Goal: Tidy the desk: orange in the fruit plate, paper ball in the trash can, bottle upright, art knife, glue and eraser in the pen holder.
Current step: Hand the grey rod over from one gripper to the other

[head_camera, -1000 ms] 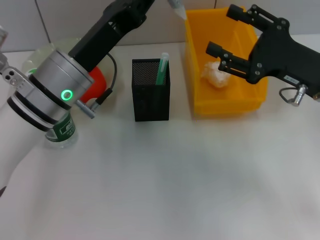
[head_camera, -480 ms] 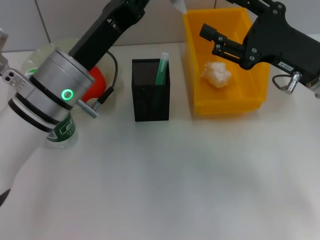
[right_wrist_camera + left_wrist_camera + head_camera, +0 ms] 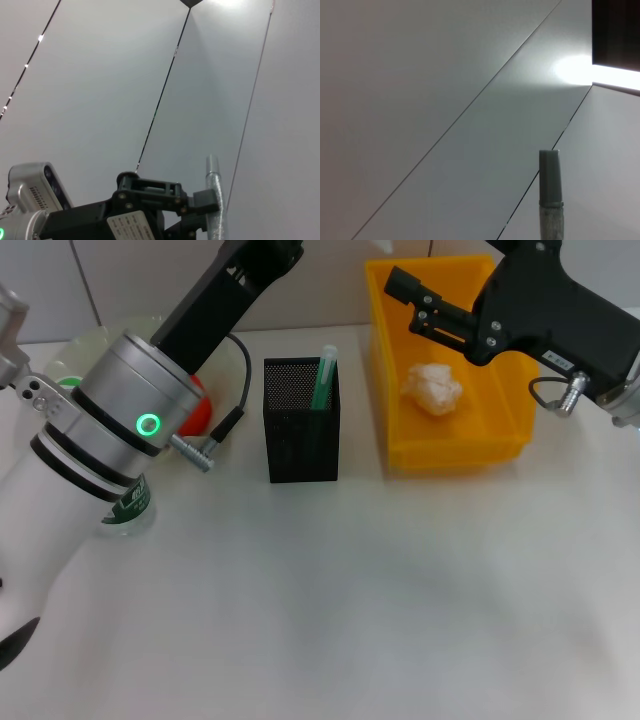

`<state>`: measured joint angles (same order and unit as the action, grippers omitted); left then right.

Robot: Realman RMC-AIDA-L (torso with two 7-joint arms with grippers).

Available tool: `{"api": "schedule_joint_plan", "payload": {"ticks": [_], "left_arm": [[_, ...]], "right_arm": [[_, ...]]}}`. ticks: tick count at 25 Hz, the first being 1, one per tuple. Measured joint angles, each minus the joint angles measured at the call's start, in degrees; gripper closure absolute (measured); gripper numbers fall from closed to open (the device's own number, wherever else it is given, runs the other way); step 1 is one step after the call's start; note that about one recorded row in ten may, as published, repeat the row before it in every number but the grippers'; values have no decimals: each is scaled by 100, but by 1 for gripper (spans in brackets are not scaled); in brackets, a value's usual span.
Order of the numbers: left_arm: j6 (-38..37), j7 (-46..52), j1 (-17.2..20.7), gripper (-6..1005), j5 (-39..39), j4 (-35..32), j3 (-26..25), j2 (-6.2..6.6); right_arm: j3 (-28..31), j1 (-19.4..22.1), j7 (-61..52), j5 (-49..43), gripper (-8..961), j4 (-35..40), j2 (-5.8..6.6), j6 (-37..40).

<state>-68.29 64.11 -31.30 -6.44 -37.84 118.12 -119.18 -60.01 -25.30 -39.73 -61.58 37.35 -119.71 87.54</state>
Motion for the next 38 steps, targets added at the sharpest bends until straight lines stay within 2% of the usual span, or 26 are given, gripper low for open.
{"api": "schedule_joint_plan", "payload": {"ticks": [18, 20, 25, 38], "left_arm": [[-20, -135, -81, 858, -663, -75, 367, 0], [-20, -154, -85, 858, -764, -75, 429, 0], [-18, -138, -87, 857, -804, -86, 447, 0], [-29, -3, -56, 857, -806, -216, 464, 0]], "right_arm": [[-296, -114, 447, 569, 267, -282, 0, -18], [-469, -132, 639, 870, 277, -359, 0, -2], [-716, -194, 864, 1148, 304, -420, 0, -25], [-822, -359, 1124, 1411, 375, -724, 0, 6]]}}
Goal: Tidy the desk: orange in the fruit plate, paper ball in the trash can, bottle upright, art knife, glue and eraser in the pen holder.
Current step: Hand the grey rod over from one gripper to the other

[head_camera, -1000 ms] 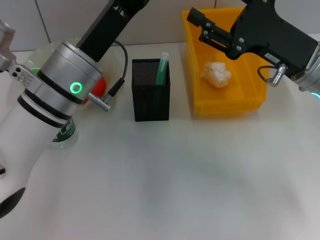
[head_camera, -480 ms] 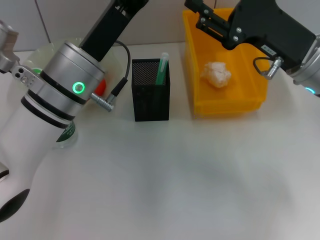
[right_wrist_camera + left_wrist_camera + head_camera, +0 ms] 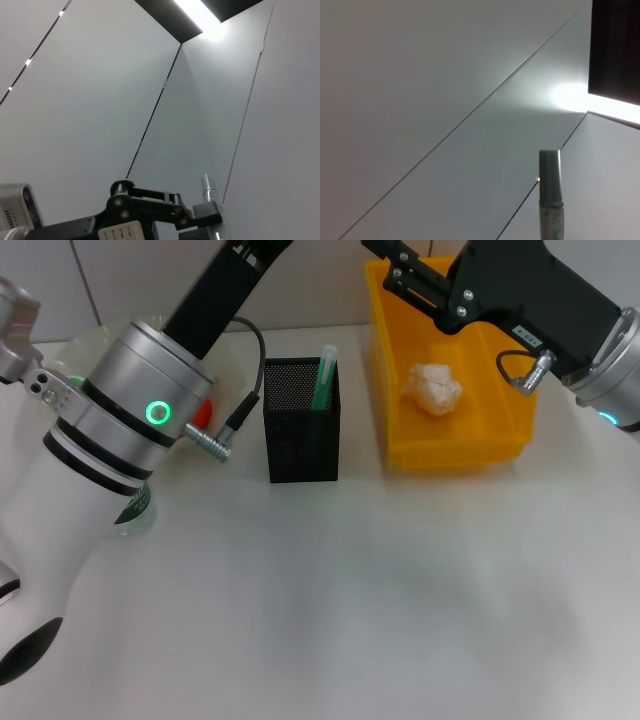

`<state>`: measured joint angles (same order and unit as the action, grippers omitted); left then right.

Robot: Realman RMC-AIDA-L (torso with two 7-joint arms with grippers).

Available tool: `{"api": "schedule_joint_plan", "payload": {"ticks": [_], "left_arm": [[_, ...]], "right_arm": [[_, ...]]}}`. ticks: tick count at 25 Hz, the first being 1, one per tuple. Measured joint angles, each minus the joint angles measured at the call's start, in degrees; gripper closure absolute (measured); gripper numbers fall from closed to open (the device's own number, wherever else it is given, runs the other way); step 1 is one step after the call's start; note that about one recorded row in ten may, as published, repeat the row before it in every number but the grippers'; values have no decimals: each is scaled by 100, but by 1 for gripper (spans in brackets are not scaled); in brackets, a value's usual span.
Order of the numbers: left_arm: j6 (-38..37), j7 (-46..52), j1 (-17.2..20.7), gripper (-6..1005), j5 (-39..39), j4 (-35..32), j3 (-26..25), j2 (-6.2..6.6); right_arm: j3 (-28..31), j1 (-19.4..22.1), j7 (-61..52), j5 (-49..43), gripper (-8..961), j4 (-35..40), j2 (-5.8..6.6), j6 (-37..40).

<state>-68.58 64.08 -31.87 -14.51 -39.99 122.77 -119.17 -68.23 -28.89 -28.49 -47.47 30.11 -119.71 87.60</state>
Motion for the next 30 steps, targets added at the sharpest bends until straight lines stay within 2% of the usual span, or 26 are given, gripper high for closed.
{"api": "schedule_joint_plan", "payload": {"ticks": [16, 30], "left_arm": [[-22, 70, 25, 857, -66, -9, 11, 0], [-48, 128, 23, 856, -79, -2, 56, 0]], "right_arm": [[-103, 2, 71, 212, 461, 1, -9, 14], [-181, -140, 72, 212, 497, -18, -17, 12]]}}
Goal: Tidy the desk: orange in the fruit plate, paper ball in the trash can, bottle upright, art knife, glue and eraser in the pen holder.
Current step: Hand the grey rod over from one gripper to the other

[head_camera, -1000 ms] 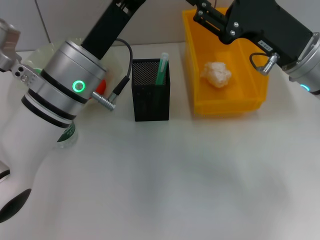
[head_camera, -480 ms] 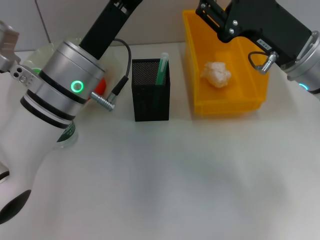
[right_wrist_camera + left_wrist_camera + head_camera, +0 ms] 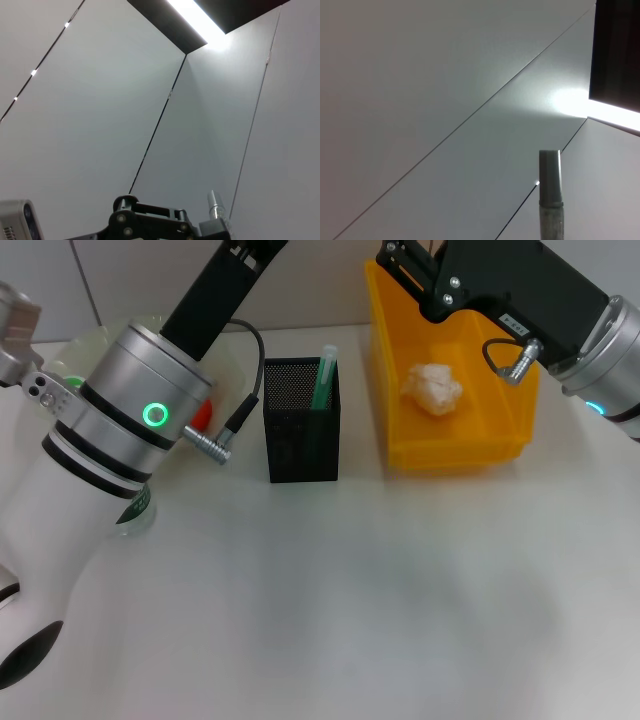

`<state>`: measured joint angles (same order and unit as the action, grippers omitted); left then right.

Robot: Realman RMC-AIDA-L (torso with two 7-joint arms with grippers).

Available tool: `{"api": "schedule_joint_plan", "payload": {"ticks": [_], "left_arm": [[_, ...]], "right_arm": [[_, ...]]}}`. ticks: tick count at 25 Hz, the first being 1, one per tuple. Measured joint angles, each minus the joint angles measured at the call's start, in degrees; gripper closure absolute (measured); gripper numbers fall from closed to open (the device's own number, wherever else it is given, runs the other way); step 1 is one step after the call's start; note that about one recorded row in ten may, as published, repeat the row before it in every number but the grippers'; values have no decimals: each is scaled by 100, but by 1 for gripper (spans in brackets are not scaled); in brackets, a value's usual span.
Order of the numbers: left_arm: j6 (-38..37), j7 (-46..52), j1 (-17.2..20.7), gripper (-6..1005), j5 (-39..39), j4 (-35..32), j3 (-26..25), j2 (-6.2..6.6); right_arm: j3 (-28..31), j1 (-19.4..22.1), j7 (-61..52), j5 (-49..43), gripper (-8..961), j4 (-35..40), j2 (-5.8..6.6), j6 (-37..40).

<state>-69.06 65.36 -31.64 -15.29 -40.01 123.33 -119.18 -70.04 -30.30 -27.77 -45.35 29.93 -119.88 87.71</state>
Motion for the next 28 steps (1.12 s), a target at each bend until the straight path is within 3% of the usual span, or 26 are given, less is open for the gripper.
{"api": "schedule_joint_plan", "payload": {"ticks": [11, 17, 28], "left_arm": [[-12, 3, 0, 856, 0, 3, -1, 0], [-20, 3, 0, 856, 0, 3, -2, 0], [-20, 3, 0, 859, 3, 2, -1, 0]], "right_arm": [[-20, -2, 0, 7, 548, -5, 0, 0], [-335, 7, 189, 349, 553, -31, 0, -14], [-352, 27, 209, 368, 729, -31, 0, -7]]}}
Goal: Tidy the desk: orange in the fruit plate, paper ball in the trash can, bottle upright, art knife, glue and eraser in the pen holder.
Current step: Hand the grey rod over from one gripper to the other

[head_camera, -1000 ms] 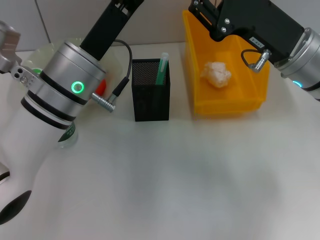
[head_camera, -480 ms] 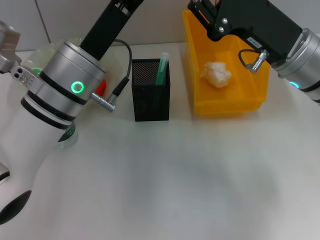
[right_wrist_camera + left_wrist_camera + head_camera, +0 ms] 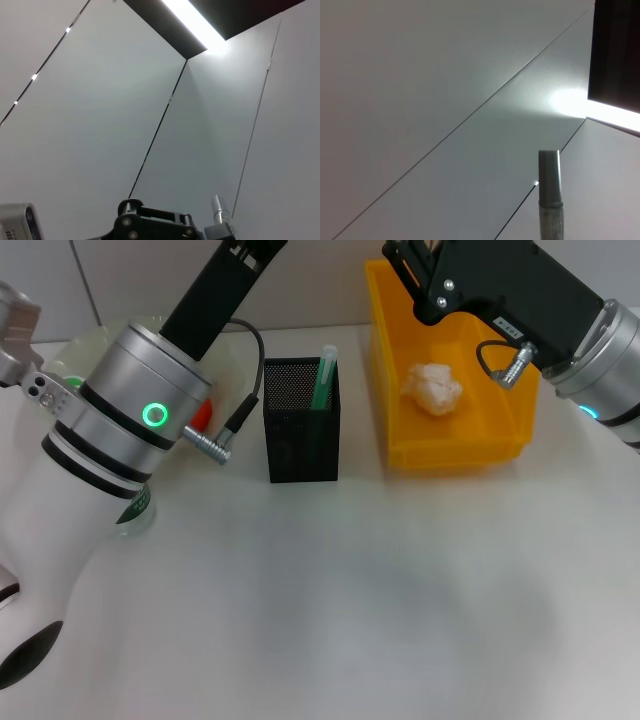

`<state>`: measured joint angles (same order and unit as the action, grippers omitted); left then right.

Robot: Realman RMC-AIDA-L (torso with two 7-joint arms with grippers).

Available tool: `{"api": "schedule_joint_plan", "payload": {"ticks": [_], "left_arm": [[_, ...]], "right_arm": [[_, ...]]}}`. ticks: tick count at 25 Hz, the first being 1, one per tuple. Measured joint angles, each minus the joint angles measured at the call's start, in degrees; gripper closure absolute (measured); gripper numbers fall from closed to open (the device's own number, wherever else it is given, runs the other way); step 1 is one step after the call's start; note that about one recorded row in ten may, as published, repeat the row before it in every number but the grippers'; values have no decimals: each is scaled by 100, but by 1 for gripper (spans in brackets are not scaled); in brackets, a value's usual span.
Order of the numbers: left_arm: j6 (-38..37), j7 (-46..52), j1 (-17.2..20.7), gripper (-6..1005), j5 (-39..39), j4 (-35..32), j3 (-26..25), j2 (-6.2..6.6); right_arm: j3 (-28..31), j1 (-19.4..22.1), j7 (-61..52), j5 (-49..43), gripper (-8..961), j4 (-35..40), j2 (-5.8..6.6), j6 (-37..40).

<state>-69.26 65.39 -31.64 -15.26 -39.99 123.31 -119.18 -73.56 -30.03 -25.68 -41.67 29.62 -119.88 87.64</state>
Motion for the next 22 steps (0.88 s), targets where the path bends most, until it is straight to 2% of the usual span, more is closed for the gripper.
{"api": "schedule_joint_plan", "payload": {"ticks": [9, 22], "left_arm": [[-68, 0, 0, 853, 0, 3, 17, 0], [-156, 0, 10, 829, -23, 33, 68, 0]], "right_arm": [[-1, 31, 58, 54, 787, 12, 0, 34], [1, 33, 64, 65, 796, 22, 0, 87]]}}
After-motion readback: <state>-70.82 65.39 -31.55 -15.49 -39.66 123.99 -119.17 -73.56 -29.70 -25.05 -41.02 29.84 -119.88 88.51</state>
